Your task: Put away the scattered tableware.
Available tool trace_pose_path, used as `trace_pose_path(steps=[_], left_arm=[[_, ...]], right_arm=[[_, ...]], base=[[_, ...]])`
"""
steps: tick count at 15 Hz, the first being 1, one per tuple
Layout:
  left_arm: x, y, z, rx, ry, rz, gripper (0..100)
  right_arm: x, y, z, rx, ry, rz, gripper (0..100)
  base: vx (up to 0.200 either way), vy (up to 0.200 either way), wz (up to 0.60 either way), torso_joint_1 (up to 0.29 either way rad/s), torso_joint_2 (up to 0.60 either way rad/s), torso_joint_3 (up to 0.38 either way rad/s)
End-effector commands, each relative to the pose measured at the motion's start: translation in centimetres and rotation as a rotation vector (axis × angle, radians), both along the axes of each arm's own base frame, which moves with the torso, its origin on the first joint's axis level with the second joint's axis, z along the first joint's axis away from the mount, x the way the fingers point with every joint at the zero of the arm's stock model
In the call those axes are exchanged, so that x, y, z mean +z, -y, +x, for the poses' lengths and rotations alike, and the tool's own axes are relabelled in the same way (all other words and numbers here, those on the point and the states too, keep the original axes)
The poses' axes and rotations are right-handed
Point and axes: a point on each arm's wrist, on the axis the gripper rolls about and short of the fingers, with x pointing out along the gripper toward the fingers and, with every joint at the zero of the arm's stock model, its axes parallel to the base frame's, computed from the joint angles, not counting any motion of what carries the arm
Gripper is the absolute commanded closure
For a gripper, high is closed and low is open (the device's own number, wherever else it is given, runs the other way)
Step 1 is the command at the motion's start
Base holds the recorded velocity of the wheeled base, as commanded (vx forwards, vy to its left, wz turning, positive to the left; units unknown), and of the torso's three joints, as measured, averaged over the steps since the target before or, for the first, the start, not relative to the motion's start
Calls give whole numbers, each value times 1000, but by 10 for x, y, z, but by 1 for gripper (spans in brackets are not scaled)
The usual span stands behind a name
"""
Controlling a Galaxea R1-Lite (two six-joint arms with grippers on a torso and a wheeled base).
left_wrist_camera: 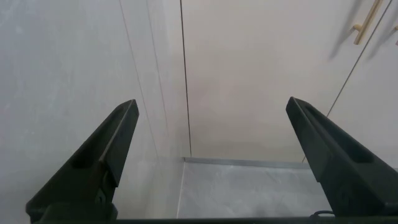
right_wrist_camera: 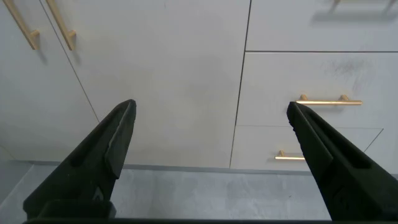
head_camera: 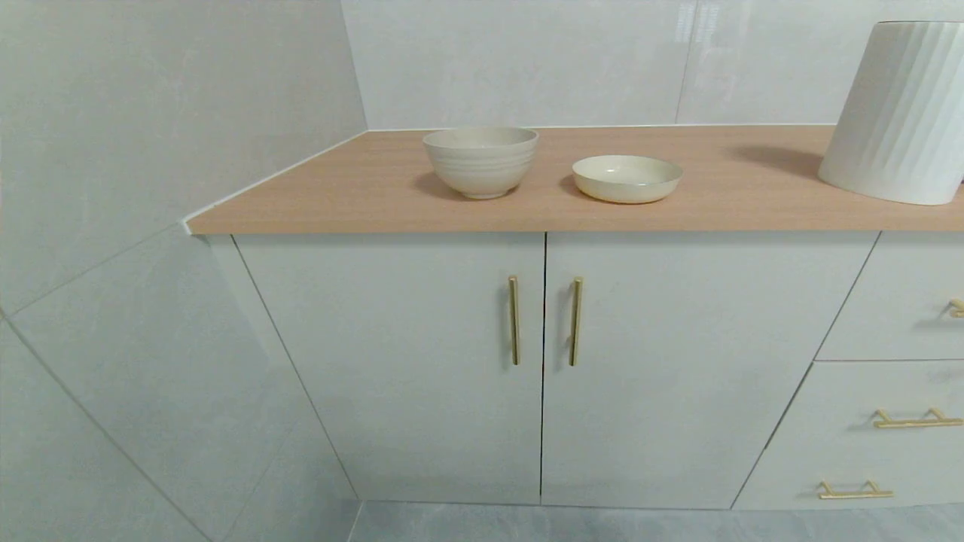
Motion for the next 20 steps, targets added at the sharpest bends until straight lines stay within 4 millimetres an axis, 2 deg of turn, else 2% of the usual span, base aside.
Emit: trace_pose_path(steps=[1,8,9,10,11,13,15,16,17,18,19,20], left_arm=[[0,0,0,1,0,0,0],[0,0,0,1,0,0,0],[0,0,0,1,0,0,0],[0,0,0,1,0,0,0],[0,0,0,1,0,0,0],[0,0,0,1,1,0,0],[0,0,0,1,1,0,0],[0,0,0,1,0,0,0],[0,0,0,1,0,0,0],[0,0,0,1,0,0,0],[0,0,0,1,0,0,0],[0,0,0,1,1,0,0]], right_arm=[[0,0,0,1,-1,-1,0],[2,0,0,4,8,-10,0],[27,0,-5,41,68,-7,0],[67,-1,-7,104,94,42,0],[92,-1,4,150,47,67,0],[120,-6,49,261,-136,61,0],[143,-16,114,324,-297,68,0],[150,-25,137,374,-329,63,0],[155,-44,169,456,-376,49,0],[158,-51,179,481,-385,46,0],[157,-75,209,544,-441,52,0],[150,-88,235,554,-486,54,0]], base=[[0,0,0,0,0,0],[0,0,0,0,0,0],[0,0,0,0,0,0],[0,0,0,0,0,0],[0,0,0,0,0,0],[0,0,0,0,0,0],[0,0,0,0,0,0],[0,0,0,0,0,0],[0,0,0,0,0,0],[0,0,0,0,0,0],[0,0,0,0,0,0],[0,0,0,0,0,0]])
